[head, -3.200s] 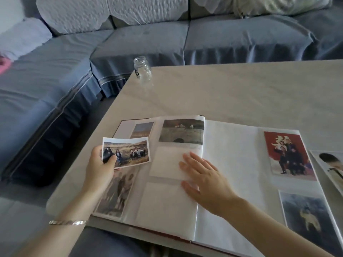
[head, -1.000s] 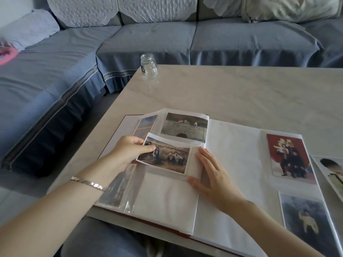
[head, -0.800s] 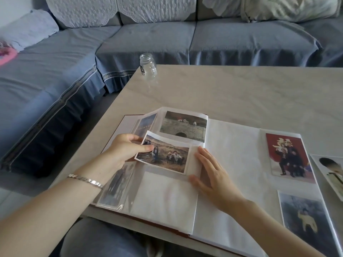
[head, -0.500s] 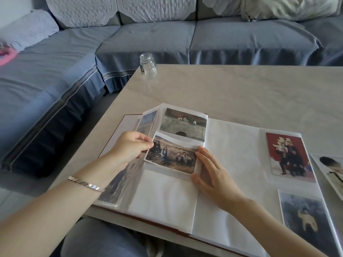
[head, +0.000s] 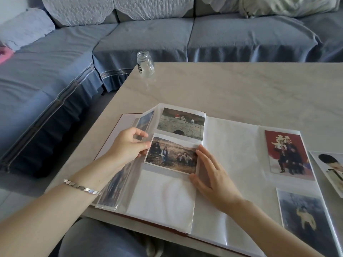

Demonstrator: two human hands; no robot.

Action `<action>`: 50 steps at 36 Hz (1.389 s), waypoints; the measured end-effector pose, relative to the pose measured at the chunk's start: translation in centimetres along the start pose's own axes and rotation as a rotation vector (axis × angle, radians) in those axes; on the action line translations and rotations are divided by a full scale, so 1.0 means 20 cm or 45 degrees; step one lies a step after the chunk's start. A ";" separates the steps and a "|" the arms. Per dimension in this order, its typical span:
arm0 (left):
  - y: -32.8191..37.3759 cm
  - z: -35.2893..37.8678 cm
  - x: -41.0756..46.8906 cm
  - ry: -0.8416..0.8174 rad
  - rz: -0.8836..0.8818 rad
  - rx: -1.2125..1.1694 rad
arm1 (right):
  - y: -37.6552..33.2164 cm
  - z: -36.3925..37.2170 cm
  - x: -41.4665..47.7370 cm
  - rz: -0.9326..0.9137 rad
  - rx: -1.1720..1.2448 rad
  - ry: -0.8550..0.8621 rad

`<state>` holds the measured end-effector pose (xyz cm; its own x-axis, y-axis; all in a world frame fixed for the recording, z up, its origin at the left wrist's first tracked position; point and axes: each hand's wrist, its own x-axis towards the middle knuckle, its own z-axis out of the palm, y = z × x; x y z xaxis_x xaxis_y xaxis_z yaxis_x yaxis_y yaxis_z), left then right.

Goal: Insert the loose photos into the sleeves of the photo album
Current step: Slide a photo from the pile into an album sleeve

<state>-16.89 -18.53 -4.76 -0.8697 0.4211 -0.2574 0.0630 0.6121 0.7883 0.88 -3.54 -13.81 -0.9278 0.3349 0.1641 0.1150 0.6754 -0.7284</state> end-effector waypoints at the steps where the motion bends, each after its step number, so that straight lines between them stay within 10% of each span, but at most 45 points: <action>1: 0.00 0.00 0.00 -0.015 0.001 0.008 | 0.00 0.00 0.00 0.001 -0.001 0.003; 42: 0.04 0.00 -0.12 0.218 0.386 -0.030 | 0.01 0.02 -0.01 -0.016 0.033 0.113; 50: 0.01 0.00 -0.06 0.155 0.185 -0.149 | 0.00 0.02 -0.01 -0.018 0.012 0.105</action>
<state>-15.90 -18.92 -4.29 -0.9089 0.4108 -0.0723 0.1411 0.4658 0.8736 0.98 -3.87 -14.14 -0.8970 0.3786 0.2284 0.0982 0.6742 -0.7320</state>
